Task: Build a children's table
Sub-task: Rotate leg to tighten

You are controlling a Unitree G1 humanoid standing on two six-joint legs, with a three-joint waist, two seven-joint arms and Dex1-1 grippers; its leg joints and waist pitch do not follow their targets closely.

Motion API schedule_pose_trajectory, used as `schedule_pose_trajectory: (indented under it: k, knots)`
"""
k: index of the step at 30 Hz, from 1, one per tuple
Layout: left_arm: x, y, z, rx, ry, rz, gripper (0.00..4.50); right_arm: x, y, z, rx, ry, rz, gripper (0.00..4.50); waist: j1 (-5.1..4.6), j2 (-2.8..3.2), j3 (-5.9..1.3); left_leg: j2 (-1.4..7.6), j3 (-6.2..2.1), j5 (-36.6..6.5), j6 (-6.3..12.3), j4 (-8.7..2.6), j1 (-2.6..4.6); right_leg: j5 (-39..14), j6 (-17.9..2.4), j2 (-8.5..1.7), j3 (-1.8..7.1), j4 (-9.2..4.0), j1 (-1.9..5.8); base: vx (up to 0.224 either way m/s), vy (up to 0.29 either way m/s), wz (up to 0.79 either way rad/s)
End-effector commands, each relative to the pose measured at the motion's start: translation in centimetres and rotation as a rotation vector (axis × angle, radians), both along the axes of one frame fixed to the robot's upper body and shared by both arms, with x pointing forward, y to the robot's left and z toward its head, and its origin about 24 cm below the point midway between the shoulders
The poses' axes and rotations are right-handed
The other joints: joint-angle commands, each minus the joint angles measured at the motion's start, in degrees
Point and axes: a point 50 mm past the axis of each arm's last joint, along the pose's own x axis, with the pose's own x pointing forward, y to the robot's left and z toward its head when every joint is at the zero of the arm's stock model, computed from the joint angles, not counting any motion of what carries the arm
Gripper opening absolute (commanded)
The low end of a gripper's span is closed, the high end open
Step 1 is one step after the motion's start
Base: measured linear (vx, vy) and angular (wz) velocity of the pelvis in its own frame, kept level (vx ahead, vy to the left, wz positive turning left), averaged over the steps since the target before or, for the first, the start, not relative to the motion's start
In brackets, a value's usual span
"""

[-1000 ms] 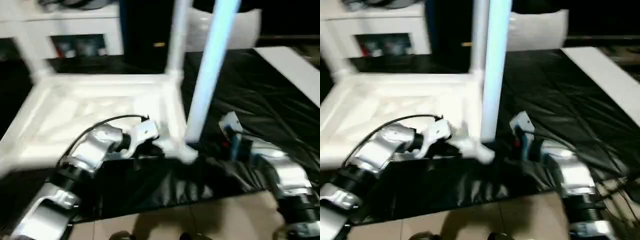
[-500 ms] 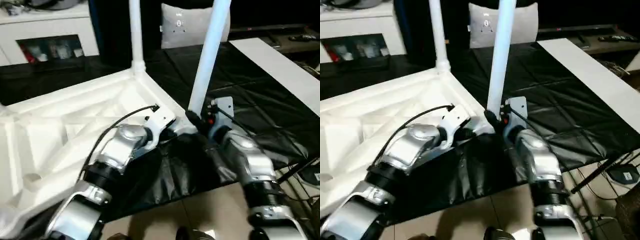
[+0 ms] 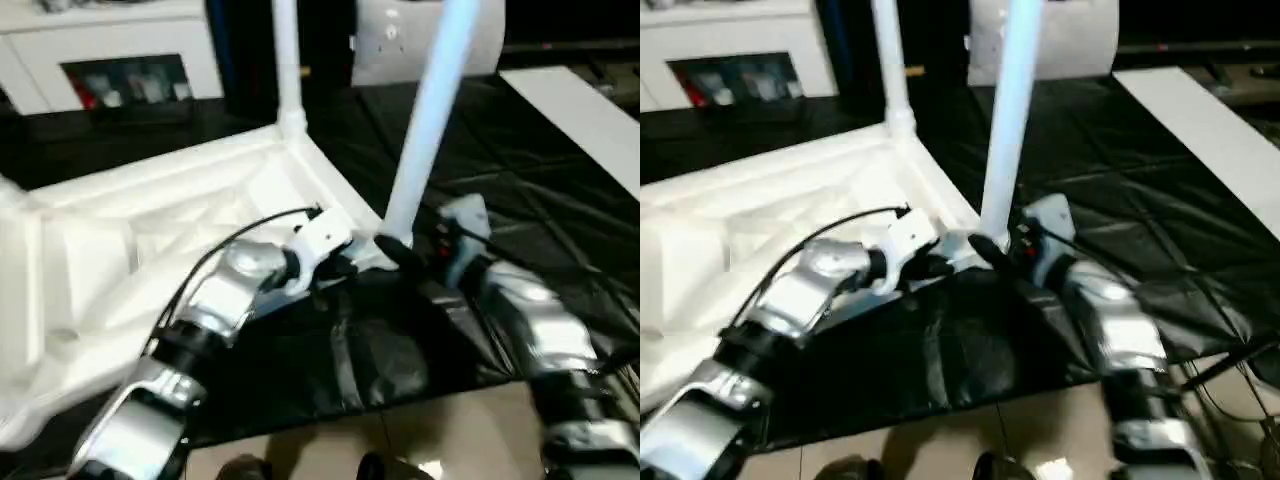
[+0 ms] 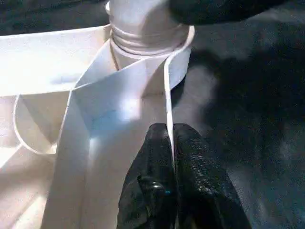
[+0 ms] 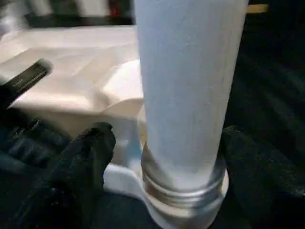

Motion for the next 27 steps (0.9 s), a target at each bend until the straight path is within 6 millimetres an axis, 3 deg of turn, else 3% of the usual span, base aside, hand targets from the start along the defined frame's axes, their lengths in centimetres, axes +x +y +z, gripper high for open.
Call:
schedule_pose_trajectory:
  k: [1, 4, 7, 9, 10, 21, 27]
  knots:
    - [-0.5, -0.4, 0.2, 0.003, -0.014, -0.106, 0.00, -0.5, -0.3, 0.6, -0.024, -0.024, 0.098, 4.19, 0.31, -0.26, -5.02, 2.40, -0.72, -3.3, 8.13, -3.03, 0.51, -14.1, -6.9, -4.30, 4.03, -4.00, 5.26, 0.000, 0.000, 0.00]
    - [-1.0, 0.1, -0.2, 0.013, 0.009, -0.178, 0.00, -1.2, -1.2, 1.0, -0.036, -0.010, 0.202, 4.45, 0.64, -0.26, -4.82, 2.53, -0.63, -7.3, 6.18, -3.32, 1.16, -18.0, -6.0, -4.32, 4.10, -4.73, 4.89, 0.000, 0.000, 0.00]
    - [-1.3, 0.5, -0.3, 0.026, 0.025, -0.233, 0.00, -1.5, -1.6, 1.3, -0.047, -0.003, 0.272, 4.45, 0.55, -0.34, -4.45, 2.53, -0.75, -9.9, 5.71, -3.57, 1.22, -21.3, -5.5, -4.32, 3.87, -5.22, 4.86, 0.000, 0.000, 0.00]
    - [-2.0, 1.1, -0.4, 0.049, 0.027, -0.354, 0.00, -2.1, -1.9, 1.5, -0.080, 0.003, 0.383, 4.45, 0.47, -0.49, -3.90, 2.33, -0.79, -13.2, 4.58, -3.76, 1.83, -27.9, -3.3, -4.48, 3.55, -6.33, 4.75, 0.000, 0.000, 0.00]
    - [-2.2, 1.2, -0.4, 0.054, 0.035, -0.386, 0.00, -2.2, -1.9, 1.6, -0.088, 0.006, 0.420, 4.30, 0.56, -0.53, -4.08, 2.31, -0.80, -13.0, 4.35, -3.79, 1.78, -28.6, -2.5, -4.59, 3.68, -6.31, 5.00, 0.000, 0.000, 0.00]
    - [-3.1, 2.6, -0.3, 0.143, 0.053, -0.584, 0.00, -3.0, -1.1, 1.6, -0.117, 0.069, 0.670, 3.27, 1.45, -0.77, -4.38, 2.98, -0.84, -9.7, 4.59, -3.98, 1.67, -22.8, -5.4, -4.69, 4.18, -5.03, 4.98, 0.000, 0.000, 0.00]
    - [-3.1, 2.6, -0.2, 0.145, 0.052, -0.600, 0.00, -3.3, -0.7, 1.2, -0.123, 0.100, 0.727, 2.83, 1.46, -0.84, -4.29, 2.81, -0.77, -9.3, 4.60, -3.94, 1.52, -23.7, -5.2, -4.72, 4.12, -5.12, 5.08, 0.000, 0.000, 0.00]
